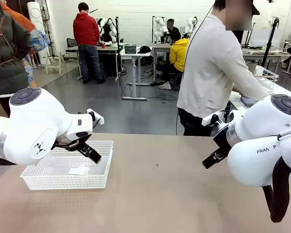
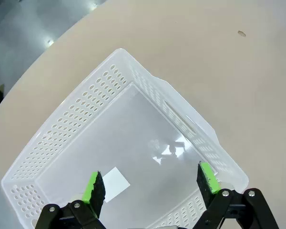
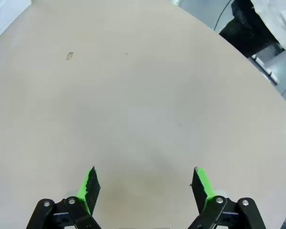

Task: Clean and organize the cups into the basket.
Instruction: Pick up the Organizing basket and move it to the center of the table, then pick up the Reusable plastic cup from the right side of the table and place it inside the Organizing basket.

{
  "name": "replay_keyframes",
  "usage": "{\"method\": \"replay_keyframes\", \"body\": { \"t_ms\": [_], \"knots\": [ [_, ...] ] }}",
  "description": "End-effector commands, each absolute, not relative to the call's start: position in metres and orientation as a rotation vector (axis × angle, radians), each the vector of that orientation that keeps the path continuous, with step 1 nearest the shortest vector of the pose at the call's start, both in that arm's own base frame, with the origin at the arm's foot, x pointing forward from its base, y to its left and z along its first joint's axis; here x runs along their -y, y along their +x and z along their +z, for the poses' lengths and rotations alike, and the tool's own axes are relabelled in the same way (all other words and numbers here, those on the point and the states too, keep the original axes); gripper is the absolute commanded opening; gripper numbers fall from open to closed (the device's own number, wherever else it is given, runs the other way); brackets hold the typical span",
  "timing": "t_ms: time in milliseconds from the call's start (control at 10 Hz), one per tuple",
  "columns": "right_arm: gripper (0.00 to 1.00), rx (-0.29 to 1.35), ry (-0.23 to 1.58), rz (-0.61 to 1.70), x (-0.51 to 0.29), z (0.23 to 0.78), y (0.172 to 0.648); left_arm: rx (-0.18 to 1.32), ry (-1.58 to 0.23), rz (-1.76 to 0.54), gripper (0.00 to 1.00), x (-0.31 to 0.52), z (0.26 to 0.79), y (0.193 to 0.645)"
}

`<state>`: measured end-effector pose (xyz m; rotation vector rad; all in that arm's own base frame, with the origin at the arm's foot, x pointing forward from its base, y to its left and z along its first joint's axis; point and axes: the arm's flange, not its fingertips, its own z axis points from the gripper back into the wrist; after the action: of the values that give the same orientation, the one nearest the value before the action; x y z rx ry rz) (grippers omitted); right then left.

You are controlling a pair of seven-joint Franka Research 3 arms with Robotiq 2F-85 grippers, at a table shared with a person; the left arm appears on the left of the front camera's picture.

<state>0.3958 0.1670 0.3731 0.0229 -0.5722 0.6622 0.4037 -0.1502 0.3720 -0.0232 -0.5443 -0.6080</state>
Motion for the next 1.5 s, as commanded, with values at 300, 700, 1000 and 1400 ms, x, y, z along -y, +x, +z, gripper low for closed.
{"method": "replay_keyframes", "body": {
  "t_ms": [300,700,1000,1400],
  "knots": [
    [1.00,0.572,0.023,0.662,-0.1670,0.3731,0.3958,0.544,-0.023,-0.608,1.00,0.1503,0.3720,0.4036],
    [1.00,0.572,0.023,0.662,-0.1670,0.3731,0.3958,0.544,-0.023,-0.608,1.00,0.1503,0.3720,0.4036],
    [1.00,0.572,0.023,0.662,-0.1670,0.3731,0.3958,0.544,-0.023,-0.608,1.00,0.1503,0.3720,0.4036],
    [1.00,0.572,0.023,0.662,-0.1670,0.3731,0.3958,0.544,-0.023,-0.608,1.00,0.1503,0.3720,0.4036]
  ]
}}
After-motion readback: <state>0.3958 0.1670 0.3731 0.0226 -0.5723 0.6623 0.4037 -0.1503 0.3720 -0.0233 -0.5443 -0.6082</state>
